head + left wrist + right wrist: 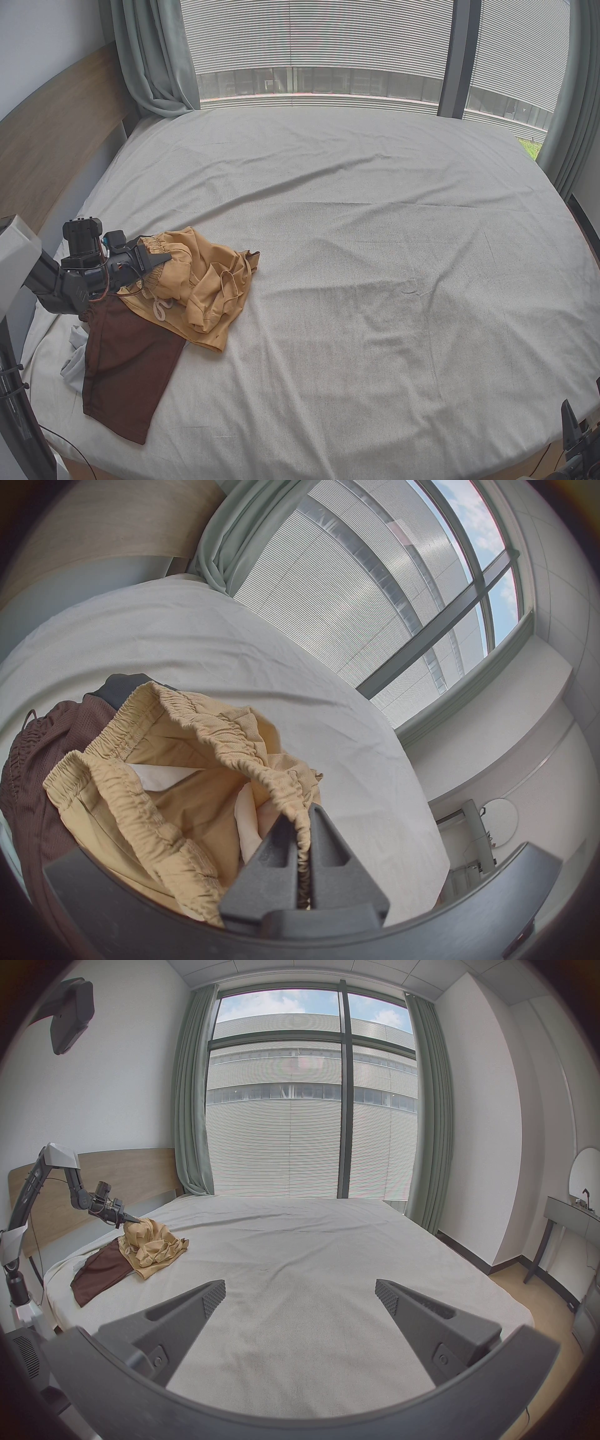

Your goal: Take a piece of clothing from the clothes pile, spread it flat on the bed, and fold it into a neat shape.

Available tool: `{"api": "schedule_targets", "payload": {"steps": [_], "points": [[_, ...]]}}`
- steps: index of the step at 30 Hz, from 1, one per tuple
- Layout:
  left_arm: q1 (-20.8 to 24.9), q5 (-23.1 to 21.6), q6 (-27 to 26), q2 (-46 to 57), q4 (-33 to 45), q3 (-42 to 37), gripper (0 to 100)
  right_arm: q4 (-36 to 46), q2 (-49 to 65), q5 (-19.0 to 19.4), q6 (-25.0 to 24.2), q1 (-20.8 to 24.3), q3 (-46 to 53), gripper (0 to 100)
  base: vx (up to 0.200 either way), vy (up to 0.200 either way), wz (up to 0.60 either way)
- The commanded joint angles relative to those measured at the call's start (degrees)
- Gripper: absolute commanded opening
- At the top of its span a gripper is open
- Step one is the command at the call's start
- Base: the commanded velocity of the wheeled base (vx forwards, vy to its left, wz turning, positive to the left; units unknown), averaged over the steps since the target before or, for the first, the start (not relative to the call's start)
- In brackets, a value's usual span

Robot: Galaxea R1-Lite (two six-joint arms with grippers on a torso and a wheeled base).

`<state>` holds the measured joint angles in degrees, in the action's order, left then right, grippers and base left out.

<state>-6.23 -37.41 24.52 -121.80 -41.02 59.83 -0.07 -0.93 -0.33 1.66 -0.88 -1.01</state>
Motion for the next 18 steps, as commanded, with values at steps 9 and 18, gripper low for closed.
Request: {"api": "schedule_targets", "payload": {"steps": [9, 18], "points": [[2.98, 0.24, 6.6, 13.69, -1.96, -8.77, 0, -0.01, 0.93, -0.02, 0.01, 0.0, 0.84, 100, 0.0, 0.0, 0.0], [6.76, 4.54, 17.76, 19.05, -3.8, -10.79, 0, -0.01, 0.93, -0.02, -0.08, 0.0, 0.92, 100, 0.0, 0.0, 0.0]]}}
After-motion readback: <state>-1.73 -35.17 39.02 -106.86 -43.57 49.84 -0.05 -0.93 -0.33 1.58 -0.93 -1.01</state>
